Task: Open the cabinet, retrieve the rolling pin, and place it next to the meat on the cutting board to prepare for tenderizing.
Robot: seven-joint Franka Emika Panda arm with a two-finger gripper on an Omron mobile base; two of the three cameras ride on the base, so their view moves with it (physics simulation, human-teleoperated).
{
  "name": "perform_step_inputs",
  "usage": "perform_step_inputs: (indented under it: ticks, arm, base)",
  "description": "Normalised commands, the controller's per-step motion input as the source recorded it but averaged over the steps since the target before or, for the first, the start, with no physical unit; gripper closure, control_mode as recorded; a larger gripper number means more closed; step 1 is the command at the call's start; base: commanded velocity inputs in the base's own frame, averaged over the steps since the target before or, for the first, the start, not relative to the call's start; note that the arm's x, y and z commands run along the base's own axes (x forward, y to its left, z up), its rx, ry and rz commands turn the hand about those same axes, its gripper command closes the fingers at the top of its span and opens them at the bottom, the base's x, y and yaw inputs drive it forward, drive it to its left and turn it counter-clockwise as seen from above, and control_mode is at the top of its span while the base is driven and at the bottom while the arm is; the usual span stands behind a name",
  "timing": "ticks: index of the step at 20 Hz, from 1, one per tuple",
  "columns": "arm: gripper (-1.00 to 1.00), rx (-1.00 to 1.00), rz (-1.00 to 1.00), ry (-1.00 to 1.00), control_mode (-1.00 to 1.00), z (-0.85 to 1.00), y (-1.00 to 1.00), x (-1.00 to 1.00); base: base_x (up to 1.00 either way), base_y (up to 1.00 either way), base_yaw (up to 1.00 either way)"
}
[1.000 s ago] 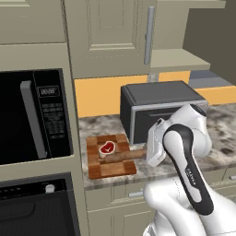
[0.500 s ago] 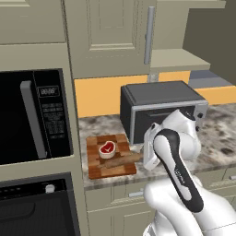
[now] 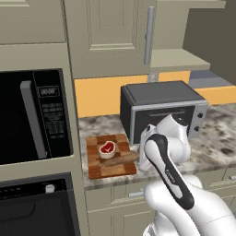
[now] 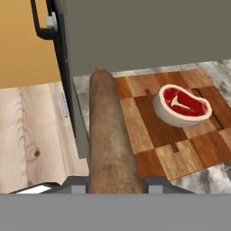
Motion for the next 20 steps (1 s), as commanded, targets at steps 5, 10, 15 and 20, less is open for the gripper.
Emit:
perform_step_inputs:
  ticks: [5, 10, 15, 20]
  arm:
    - [1.0, -0.05, 0.01, -0.03, -1.0, -0.27, 0.0, 0.36]
    - [1.0, -0.03, 0.02, 0.0, -1.0, -0.27, 0.05, 0.37]
    - [1.0, 0.0, 0.04, 0.01, -1.0, -0.22, 0.2, 0.16]
    - [1.0, 0.0, 0.07, 0.0, -1.0, -0.32, 0.17, 0.03]
  base:
    - [0.0, 0.0, 0.0]
    - [0.0, 0.0, 0.0]
    - [0.0, 0.0, 0.0]
    - [0.0, 0.0, 0.0]
